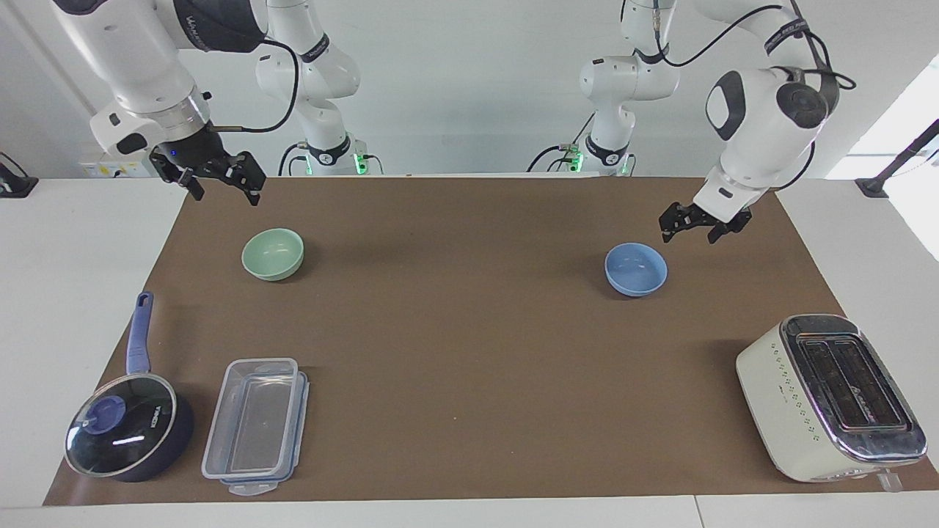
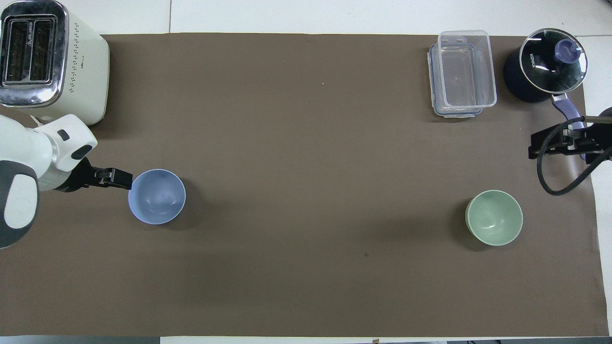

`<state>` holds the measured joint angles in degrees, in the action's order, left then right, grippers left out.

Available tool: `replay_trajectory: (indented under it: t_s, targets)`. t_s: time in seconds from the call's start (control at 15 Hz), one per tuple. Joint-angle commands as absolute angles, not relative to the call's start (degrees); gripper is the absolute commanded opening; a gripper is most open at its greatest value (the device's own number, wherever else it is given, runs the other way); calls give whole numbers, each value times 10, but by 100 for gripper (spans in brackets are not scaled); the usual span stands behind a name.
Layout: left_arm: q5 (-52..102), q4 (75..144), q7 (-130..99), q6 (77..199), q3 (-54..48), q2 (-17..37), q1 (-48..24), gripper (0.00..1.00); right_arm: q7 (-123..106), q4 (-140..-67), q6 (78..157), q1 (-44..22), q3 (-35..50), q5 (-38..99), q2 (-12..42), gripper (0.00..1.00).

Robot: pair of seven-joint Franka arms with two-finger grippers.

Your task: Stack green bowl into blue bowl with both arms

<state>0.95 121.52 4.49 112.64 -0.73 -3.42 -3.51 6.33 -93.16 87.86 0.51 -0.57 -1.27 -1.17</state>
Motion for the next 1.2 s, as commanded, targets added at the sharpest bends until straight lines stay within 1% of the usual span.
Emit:
replay_trajectory:
  t_s: [0.0,0.13,0.27,0.33,0.53,0.67,0.73,0.8,0.87,0.93,1.0,1.13]
  targets:
    - [0,1274,75,1202,1,-23,-40,100,41,-1026,937,28,-8,-4,-60,100]
    - [0,1309,75,1247,1,-16,-42,100,28,-1106,990,46,-9,-3,-95,100]
    - [0,1321,75,1257,1,-14,-46,99,27,-1196,1060,57,-9,-3,-133,100]
    - [0,1324,75,1258,-1,-13,-46,97,26,-1226,1083,61,-9,-3,-145,100]
    - [0,1328,88,1258,1,-9,-46,88,26,-1291,1131,67,-10,-3,-168,100]
    - [0,1333,91,1257,1,-11,-46,78,22,-1310,1162,69,-11,-4,-159,100]
    - [0,1335,90,1256,-1,-11,-47,70,7,-1327,1185,75,-11,-4,-153,100]
    - [0,1335,89,1255,1,-11,-47,58,-9,-1345,1209,79,-11,-3,-146,100]
    - [0,1334,87,1254,1,-11,-46,40,-22,-1365,1231,86,-11,-3,-142,100]
    - [0,1334,84,1254,1,-11,-46,9,-37,-1381,1250,93,-11,-3,-142,100]
    - [0,1333,85,1254,1,-11,-45,0,-52,-1393,1267,98,-11,-3,-136,100]
    - [0,1320,84,1251,-1,-5,-45,0,-79,-1416,1301,117,-11,-4,-129,100]
